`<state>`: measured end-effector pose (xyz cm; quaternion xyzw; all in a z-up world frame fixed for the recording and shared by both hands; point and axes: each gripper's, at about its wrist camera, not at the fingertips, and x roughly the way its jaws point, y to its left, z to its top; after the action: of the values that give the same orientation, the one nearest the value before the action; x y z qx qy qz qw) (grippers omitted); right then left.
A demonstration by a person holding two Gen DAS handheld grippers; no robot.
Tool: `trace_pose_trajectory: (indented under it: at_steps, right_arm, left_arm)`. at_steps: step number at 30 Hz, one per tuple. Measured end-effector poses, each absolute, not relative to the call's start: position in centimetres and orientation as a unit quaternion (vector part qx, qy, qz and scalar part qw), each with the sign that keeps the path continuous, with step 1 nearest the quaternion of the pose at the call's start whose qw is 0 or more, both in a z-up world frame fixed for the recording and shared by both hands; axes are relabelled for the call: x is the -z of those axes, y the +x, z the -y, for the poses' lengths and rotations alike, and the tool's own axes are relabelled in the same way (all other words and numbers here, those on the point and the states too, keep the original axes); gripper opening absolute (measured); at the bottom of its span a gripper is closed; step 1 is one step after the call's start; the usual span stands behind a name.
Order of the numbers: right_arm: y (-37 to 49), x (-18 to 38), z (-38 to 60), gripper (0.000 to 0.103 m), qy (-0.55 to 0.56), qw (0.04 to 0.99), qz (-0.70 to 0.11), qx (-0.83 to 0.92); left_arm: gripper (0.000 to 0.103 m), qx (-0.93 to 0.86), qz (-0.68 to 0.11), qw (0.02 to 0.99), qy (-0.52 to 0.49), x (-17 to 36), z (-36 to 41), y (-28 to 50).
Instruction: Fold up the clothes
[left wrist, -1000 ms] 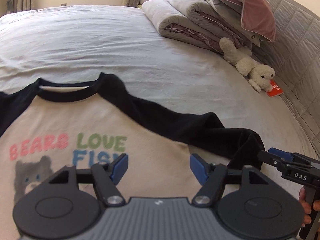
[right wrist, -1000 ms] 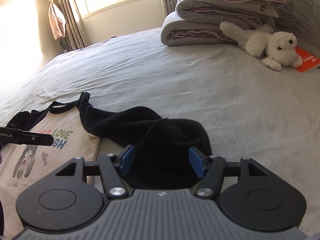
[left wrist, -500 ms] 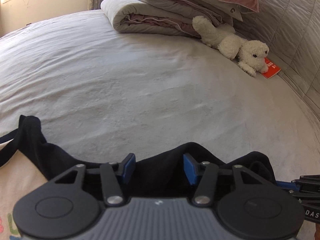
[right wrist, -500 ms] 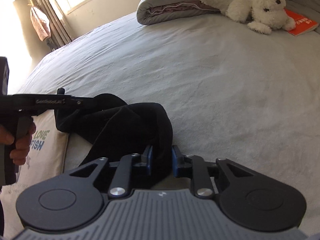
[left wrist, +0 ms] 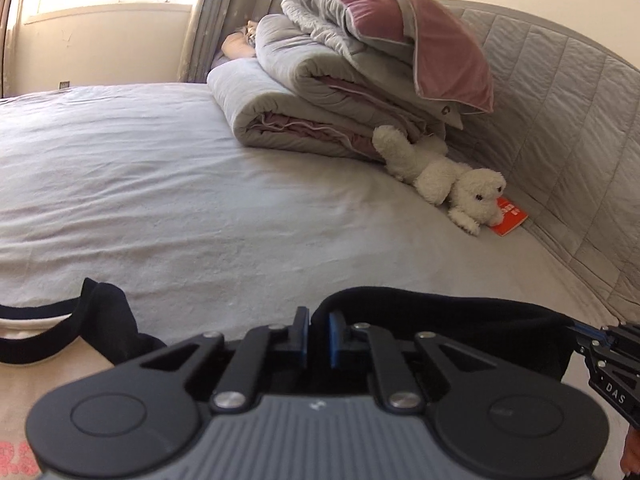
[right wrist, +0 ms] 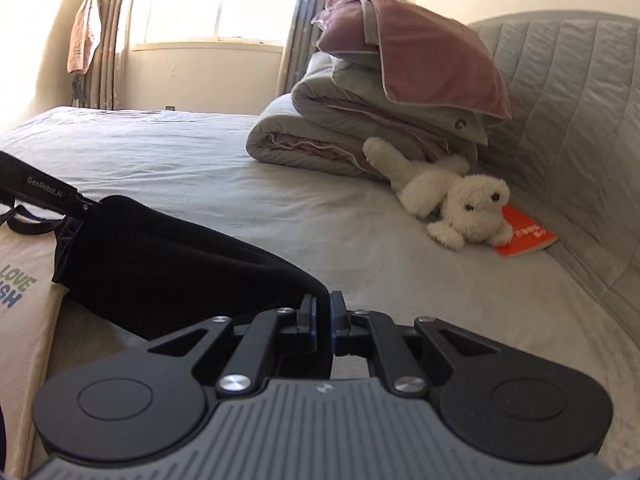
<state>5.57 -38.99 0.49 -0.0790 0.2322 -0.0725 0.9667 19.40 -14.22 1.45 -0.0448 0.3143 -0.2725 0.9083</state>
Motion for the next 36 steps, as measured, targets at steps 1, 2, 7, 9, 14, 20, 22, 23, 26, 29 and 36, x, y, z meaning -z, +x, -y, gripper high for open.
trace_pose_trajectory:
  at_steps: [1,2,7,9,14,20,22,23,26,29,36]
  right_arm:
    - [5.2,-0.6,38.7,0.007,-0.095,0.967,-0.229,0.062]
    - [4.8,-0.7,38.3,0.007,-0.111,0.966,-0.226,0.052]
    - [2.5,-0.8,35.9,0.008,-0.179,0.956,-0.231,-0.030]
    - [1.7,-0.4,35.0,0.008,-0.192,0.947,-0.248,-0.074]
    - [0.6,1.0,32.2,0.008,-0.211,0.912,-0.299,-0.187]
    - [0.4,3.8,28.3,0.010,-0.221,0.855,-0.376,-0.282]
    - [0.2,4.6,27.2,0.018,-0.240,0.839,-0.391,-0.291]
    - [0.2,4.4,27.2,0.018,-0.240,0.839,-0.391,-0.293]
    - [0.7,2.7,28.5,0.022,-0.191,0.845,-0.389,-0.314]
    - [1.2,0.9,30.6,0.030,-0.119,0.870,-0.357,-0.320]
    - [5.8,0.7,32.8,0.034,0.040,0.912,-0.328,-0.245]
  left_arm:
    - [0.010,0.280,-0.309,0.908,-0.040,-1.4,13.7,18.8]
    - [0.010,0.287,-0.304,0.908,-0.036,-1.4,13.2,18.3]
    - [0.010,0.303,-0.310,0.901,-0.020,0.1,10.2,15.6]
    - [0.010,0.299,-0.318,0.899,-0.006,1.0,9.1,14.6]
    - [0.010,0.280,-0.354,0.892,0.019,3.3,6.9,13.1]
    - [0.010,0.273,-0.371,0.887,0.020,4.3,6.0,12.5]
    - [0.010,0.272,-0.370,0.888,0.036,4.2,6.2,12.2]
    - [0.010,0.271,-0.370,0.888,0.043,4.2,6.3,12.1]
    - [0.010,0.269,-0.367,0.889,0.052,4.2,6.5,11.9]
    - [0.010,0.268,-0.363,0.891,0.058,4.3,6.6,11.7]
    - [0.011,0.270,-0.365,0.889,0.061,4.3,6.6,11.7]
